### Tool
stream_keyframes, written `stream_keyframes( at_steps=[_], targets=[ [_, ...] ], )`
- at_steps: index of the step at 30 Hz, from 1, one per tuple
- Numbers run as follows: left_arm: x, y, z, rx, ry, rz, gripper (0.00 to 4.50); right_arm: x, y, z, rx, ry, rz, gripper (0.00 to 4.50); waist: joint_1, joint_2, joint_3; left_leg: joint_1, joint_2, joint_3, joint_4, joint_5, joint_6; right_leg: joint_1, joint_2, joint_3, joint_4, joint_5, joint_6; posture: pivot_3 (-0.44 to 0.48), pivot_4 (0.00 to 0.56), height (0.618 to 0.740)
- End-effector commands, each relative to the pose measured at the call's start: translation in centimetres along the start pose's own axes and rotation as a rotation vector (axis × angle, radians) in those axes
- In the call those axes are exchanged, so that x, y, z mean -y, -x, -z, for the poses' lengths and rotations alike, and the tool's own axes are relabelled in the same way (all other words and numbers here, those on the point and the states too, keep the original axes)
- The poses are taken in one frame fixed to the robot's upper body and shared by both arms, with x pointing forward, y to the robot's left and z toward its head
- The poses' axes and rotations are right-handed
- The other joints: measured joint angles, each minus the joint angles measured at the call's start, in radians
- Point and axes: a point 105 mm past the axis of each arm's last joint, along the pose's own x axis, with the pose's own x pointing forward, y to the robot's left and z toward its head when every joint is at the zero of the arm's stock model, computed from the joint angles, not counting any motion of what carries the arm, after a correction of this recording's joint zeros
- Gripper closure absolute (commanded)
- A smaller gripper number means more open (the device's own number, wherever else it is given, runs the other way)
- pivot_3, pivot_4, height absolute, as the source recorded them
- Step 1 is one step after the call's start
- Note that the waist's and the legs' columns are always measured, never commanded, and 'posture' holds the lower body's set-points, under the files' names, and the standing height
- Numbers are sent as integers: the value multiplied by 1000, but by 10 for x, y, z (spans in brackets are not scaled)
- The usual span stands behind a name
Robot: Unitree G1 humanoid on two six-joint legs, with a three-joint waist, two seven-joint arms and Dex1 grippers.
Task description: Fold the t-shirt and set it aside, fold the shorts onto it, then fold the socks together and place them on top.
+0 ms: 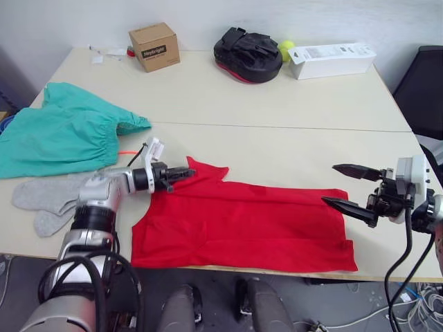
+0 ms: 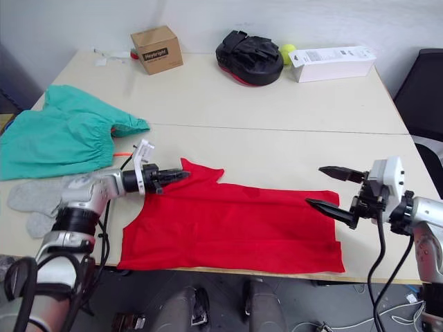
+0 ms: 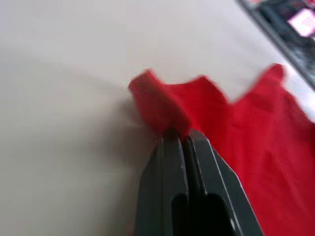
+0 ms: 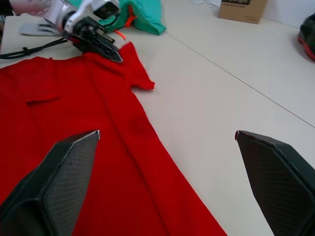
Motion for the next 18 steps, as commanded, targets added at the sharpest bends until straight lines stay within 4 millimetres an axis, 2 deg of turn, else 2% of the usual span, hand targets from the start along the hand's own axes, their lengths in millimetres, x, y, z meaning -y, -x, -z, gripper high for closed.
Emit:
stream_keyframes(
  at_steps=[1, 5, 7, 11, 18],
  targets=[
    [17, 10, -15, 10, -254, 70, 4474, 0, 8, -4, 12, 33, 29, 0, -3, 0, 0, 0, 0, 0, 0, 0, 0, 0, 0, 0, 0, 0, 0, 0, 150, 740],
    [28, 20, -12, 49, -422, 99, 4474, -1, 12, 3, -2, 13, 41, 0, -10, 0, 0, 3, 0, -2, 0, 0, 1, 5, -1, 0, -1, 0, 0, 0, 150, 740],
    [32, 25, -4, 37, -505, 113, 4474, -1, 12, 6, -6, 4, 43, 0, -15, 0, 0, 5, 0, -2, -1, -1, 2, 7, -1, -1, -3, 0, 0, 0, 150, 740],
    [33, 36, 26, -68, -670, 148, 4474, -3, 12, 11, -15, -8, 42, 0, -18, 0, 0, 5, 1, -2, -3, -2, 1, 8, -1, -1, -5, 0, 0, 0, 150, 740],
    [33, 48, 42, -129, -835, 166, 4474, -3, 13, 18, -33, -22, 42, 0, -14, 0, 0, 5, 0, -3, -3, -3, 3, 9, -1, -3, -8, 1, 0, 0, 150, 740]
  ],
)
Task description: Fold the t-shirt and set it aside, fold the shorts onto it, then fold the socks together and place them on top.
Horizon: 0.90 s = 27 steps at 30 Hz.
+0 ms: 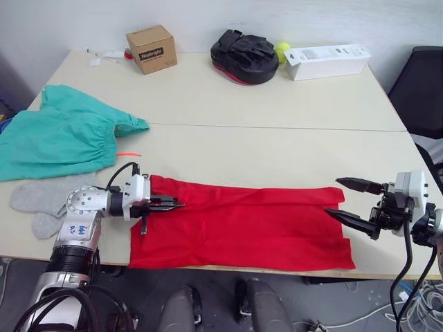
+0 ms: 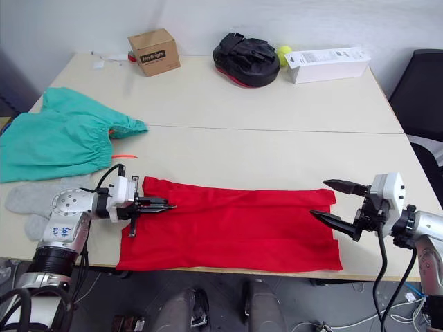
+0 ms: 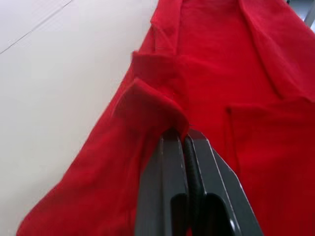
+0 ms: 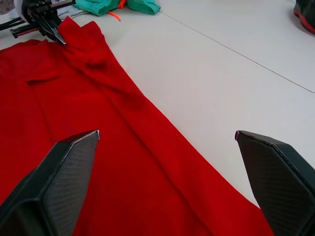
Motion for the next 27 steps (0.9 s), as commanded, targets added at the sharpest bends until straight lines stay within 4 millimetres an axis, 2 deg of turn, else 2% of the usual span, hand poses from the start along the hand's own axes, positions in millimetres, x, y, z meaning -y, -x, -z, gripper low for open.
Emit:
stream_keyframes(
  at_steps=[1, 6, 10, 13, 18, 23, 25, 27],
  targets=[
    [4, 7, 0, -38, -119, 25, 4474, 2, 4, 1, 10, 7, 21, 0, 0, 0, 0, 0, 0, 0, 0, 0, 0, 0, 0, 0, -1, 0, 0, 0, 150, 740],
    [12, 12, 8, -101, -211, 84, 4474, 3, 7, 8, -16, 10, 31, 0, -2, 0, 0, -1, 0, 1, -1, -2, 2, 0, 0, 0, -3, 1, 1, 0, 150, 740],
    [15, 12, 9, -94, -193, 107, 4474, 4, 9, 11, -33, 16, 30, 0, -2, 0, 0, -1, 0, 1, -1, -2, 2, 0, 0, 0, -3, 1, 1, 0, 150, 740],
    [11, 11, 5, -82, -158, 65, 3890, 5, 10, 12, -40, 19, 33, 0, -3, 0, 0, -1, 0, 1, -1, -2, 2, 0, 0, 0, -3, 1, 1, 0, 150, 740],
    [13, 21, 2, -100, -136, 54, 2257, 9, 13, 13, -51, 24, 35, 0, -3, 0, 0, -1, 0, 1, -1, -2, 2, 0, 0, 0, -3, 1, 1, 0, 150, 740],
    [9, 31, -23, -44, -153, 50, 718, 12, 15, 13, -57, 21, 40, 0, -3, 0, 0, -1, 1, 1, -1, -2, 2, 0, 0, -1, -3, 1, 1, 0, 150, 740],
    [8, 30, -34, -3, -56, 54, 99, 13, 15, 13, -60, 19, 40, 0, -3, 1, 0, -1, 1, 1, -1, -2, 2, 0, 0, 0, -4, 1, 1, 0, 150, 740],
    [3, 28, -41, 32, 121, 25, 28, 13, 14, 13, -59, 17, 37, 0, -2, 1, 0, -1, 1, 1, -1, -2, 2, 0, 0, 0, -4, 1, 1, 0, 150, 740]
  ],
)
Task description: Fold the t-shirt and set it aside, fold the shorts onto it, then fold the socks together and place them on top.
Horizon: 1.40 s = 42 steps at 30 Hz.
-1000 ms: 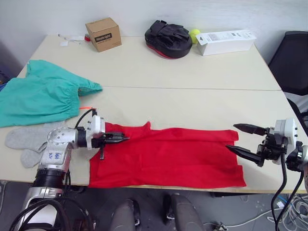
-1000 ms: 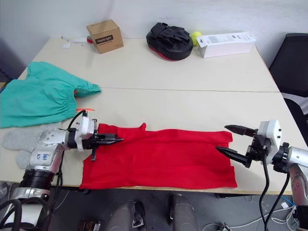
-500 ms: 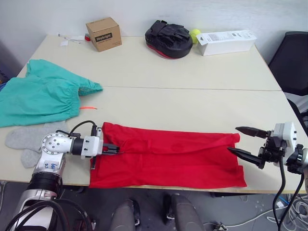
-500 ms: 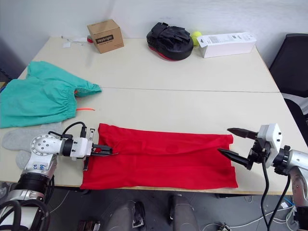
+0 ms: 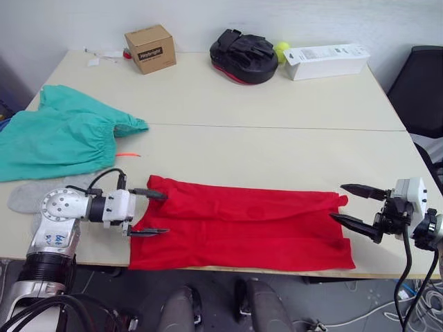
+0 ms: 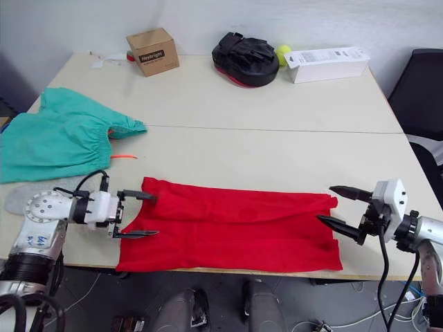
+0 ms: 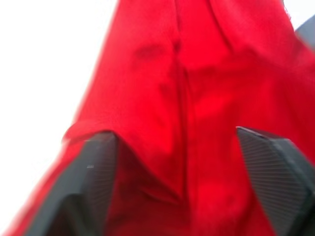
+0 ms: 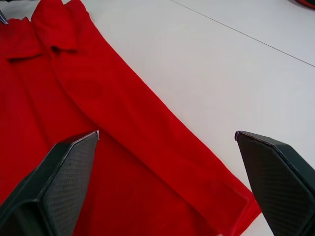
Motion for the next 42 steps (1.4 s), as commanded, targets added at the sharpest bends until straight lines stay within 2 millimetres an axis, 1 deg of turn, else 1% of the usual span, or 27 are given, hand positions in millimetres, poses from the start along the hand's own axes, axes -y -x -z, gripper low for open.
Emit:
stream_keyframes(
  at_steps=[1, 3, 4, 5, 7, 10, 16, 22, 25, 30, 32, 35, 37, 42],
  targets=[
    [-9, 1, -15, 69, 233, -59, 28, 4, 2, -10, -2, 43, 0, 0, 0, 0, 0, 0, 0, 0, 0, 0, 0, 0, 0, 0, 0, 0, 0, 0, 150, 740],
    [-18, 1, -8, 34, 418, -137, 28, 4, 1, -11, 2, 41, -3, 0, 0, 0, 0, 0, 0, 0, 0, 0, 0, 0, 0, 0, 0, 0, 0, 0, 150, 740],
    [-24, 1, 4, -49, 531, -209, 28, 3, -1, -13, 8, 41, -8, 0, 0, 0, 0, 0, 0, 0, 0, 0, 0, 0, 0, 1, 0, 0, 1, 0, 150, 740],
    [-28, 0, 7, -79, 615, -249, 28, 2, -2, -15, 17, 42, -15, 0, 0, 0, 0, 0, 0, 0, 0, 0, 0, 0, 1, 1, 0, 0, 1, 0, 150, 740],
    [-30, -2, 7, -96, 702, -277, 28, 1, -4, -18, 30, 43, -22, 0, -1, 0, 0, 0, 0, 0, 0, 0, 0, 0, 1, 1, 0, 0, 1, 0, 150, 740],
    [-32, -8, 5, -122, 754, -285, 28, -3, -9, -24, 52, 48, -33, 0, 0, 0, 0, 0, 0, 0, 0, 1, -1, 0, 1, 1, 0, 0, 1, 0, 150, 740],
    [-32, -18, 1, -128, 715, -249, 28, -9, -16, -30, 75, 49, -60, 0, 1, 0, 0, 0, 0, 0, 0, 1, -2, 0, 1, 1, 0, 0, 1, 0, 150, 740],
    [-21, -18, 18, -219, 713, -219, 28, -7, -15, -32, 81, 56, -51, 0, 1, 0, 0, 0, 0, 0, 0, 1, -2, 0, 1, 2, 0, 0, 1, 0, 150, 740],
    [-18, -20, 21, -218, 707, -204, 633, -5, -15, -33, 90, 63, -34, 0, 0, 0, 0, 0, 0, 0, 0, 1, -2, 0, 1, 2, 0, 0, 1, 0, 150, 740],
    [-16, -19, 18, -194, 669, -172, 2216, -6, -15, -31, 93, 64, -30, 0, 1, 0, 0, 0, 0, 0, 0, 0, -2, 0, 1, 2, 0, 0, 1, 0, 150, 740],
    [-13, -18, 12, -161, 610, -137, 2822, -6, -15, -30, 91, 63, -29, 0, 1, 0, 0, 0, 0, 0, 0, 0, -2, 0, 1, 2, -1, 0, 1, 0, 150, 740],
    [-7, -18, -3, -66, 439, -58, 3786, -6, -13, -28, 86, 61, -28, 0, 0, 0, 0, 0, 0, 0, 0, 0, -2, -1, 1, 2, -1, 0, 0, 0, 150, 740],
    [-5, -17, -3, -48, 362, -51, 4395, -7, -12, -26, 79, 56, -30, 0, 1, 0, 0, 0, 0, 0, 0, 0, -2, -1, 1, 1, -1, 0, 0, 0, 150, 740],
    [6, -14, 0, -57, 147, -15, 4395, -7, -9, -21, 60, 48, -32, 0, -1, 0, 0, 0, 0, 0, 0, 0, -1, 0, 0, 1, -1, 0, 0, 0, 150, 740]
  ],
)
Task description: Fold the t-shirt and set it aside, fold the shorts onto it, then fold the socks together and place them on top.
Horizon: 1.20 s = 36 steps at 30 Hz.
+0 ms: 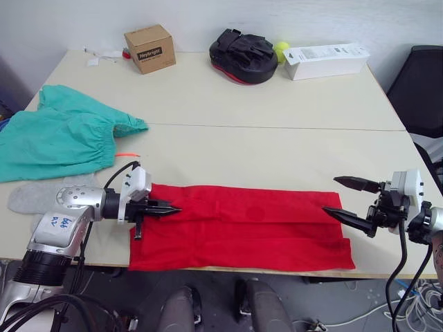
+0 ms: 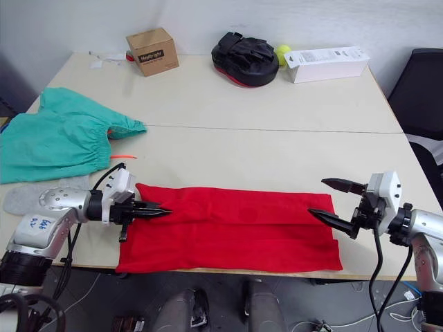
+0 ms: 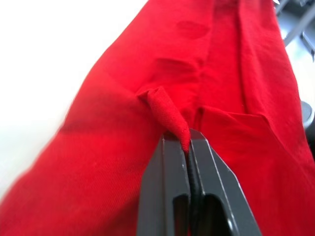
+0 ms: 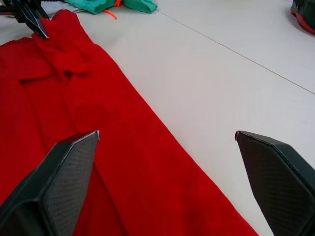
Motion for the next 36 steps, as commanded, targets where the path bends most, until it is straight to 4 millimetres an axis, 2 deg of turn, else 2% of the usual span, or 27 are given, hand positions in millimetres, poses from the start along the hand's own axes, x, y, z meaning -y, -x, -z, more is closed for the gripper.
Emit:
stream_keyframes(
  at_steps=[1, 4, 8, 13, 20, 23, 27, 35, 36],
  targets=[
    [4, 7, 3, -22, -154, -6, 4395, 1, 6, -1, 0, 13, 6, 0, -1, 0, 0, 0, 0, 0, 0, 0, 0, 0, 0, 0, 0, 0, 0, 0, 150, 740],
    [3, 10, 17, -76, -172, -29, 4395, 0, 7, 1, -7, 7, 6, 0, 0, 0, 0, 0, 0, 0, 0, 0, 1, 0, 0, 0, 0, 0, 0, 0, 150, 740],
    [1, 10, 24, -76, -197, -67, 4395, -1, 8, 2, -11, -1, 2, 0, 0, 0, 0, 0, 0, 0, 0, -1, 2, 0, 0, 0, 0, 0, 0, 0, 150, 740],
    [3, 12, 22, -67, -301, -61, 4395, -1, 9, 3, -16, -4, 2, 0, 0, 0, 0, 0, 0, 0, 0, -1, 2, 0, 0, 0, 0, 0, 0, 0, 150, 740],
    [-9, 14, 12, 8, -206, -161, 4395, -2, 7, 6, -15, -12, 2, 0, 0, 0, 0, 0, 0, 0, 0, -1, 2, 0, 0, 0, 0, 0, 0, 0, 150, 740],
    [-9, 13, 7, 20, -179, -159, 3776, -2, 6, 6, -14, -12, 2, 0, 0, 0, 0, 0, 0, 0, 0, -1, 2, 0, 0, -1, 0, 0, 0, 0, 150, 740],
    [-2, 10, 4, 22, -175, -103, 2581, -1, 7, 7, -13, -11, 8, 0, 0, 0, 0, 0, 0, 0, 0, -1, 2, 0, 0, -1, 0, 0, 0, 0, 150, 740],
    [2, 7, 1, 41, -178, -67, 2581, -1, 8, 8, -12, -10, 14, 0, 0, 0, 0, 0, 0, 0, 0, -1, 1, 0, 0, -1, 0, 0, 0, 0, 150, 740],
    [3, 7, 0, 45, -178, -64, 2763, -1, 8, 8, -12, -10, 15, 0, 0, 0, 0, 0, 0, 0, 0, -1, 1, 0, 0, -1, 0, 0, 0, 0, 150, 740]
  ],
)
